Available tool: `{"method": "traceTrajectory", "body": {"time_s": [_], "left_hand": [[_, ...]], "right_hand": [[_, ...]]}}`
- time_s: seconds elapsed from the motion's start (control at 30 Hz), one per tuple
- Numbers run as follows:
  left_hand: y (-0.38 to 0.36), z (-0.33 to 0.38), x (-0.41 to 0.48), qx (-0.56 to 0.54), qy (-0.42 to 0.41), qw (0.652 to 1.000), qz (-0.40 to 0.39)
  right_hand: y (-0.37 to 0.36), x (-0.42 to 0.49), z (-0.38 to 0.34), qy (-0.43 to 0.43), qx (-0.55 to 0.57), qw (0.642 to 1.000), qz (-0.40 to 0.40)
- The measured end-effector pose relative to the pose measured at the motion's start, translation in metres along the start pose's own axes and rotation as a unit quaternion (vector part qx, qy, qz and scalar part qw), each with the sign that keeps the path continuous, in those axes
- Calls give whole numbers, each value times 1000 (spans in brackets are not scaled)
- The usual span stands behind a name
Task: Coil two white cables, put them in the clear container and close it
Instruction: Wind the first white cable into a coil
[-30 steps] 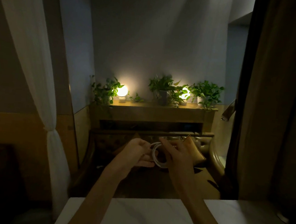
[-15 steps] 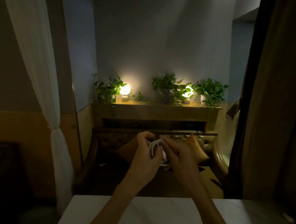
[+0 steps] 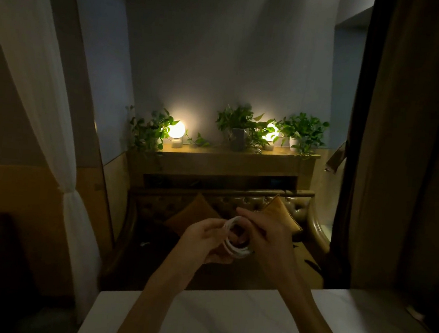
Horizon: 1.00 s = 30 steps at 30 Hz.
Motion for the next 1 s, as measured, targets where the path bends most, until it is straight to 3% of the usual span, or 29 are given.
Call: {"method": "traceTrajectory", "body": {"time_s": [0.13, 0.27, 0.4, 0.63, 0.73, 0.83, 1.0], "left_hand": [[6, -6, 0, 192, -67, 976, 73], [11, -14, 5, 400, -102, 882, 225], [-6, -13, -1, 256, -117, 943, 179], [-3, -14, 7, 287, -144, 912, 255], [0, -13, 3, 195, -130, 938, 256], [-6, -5, -1, 137, -135, 948, 255], [-16, -2, 5, 64, -140, 959, 236]], "right_hand": [[-3, 2, -2, -10, 18, 999, -45], [-8, 6, -3, -23, 30, 996, -78], [-12, 8, -1, -33, 60, 997, -38], [-5, 3, 11, -20, -37, 999, 5], [2, -3, 4, -31, 41, 996, 72], [-12, -13, -3, -67, 123, 990, 32], [-35, -34, -6, -7, -22, 999, 40]]}}
Point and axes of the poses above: each hand's wrist, its own x-axis towards the middle knuckle, its own y-axis out of the back of the hand, z = x × y, the point moved 3 cm from there along x, towards the middle knuckle, and after that the axes turned 12 degrees about x, right-handed, at the moved point
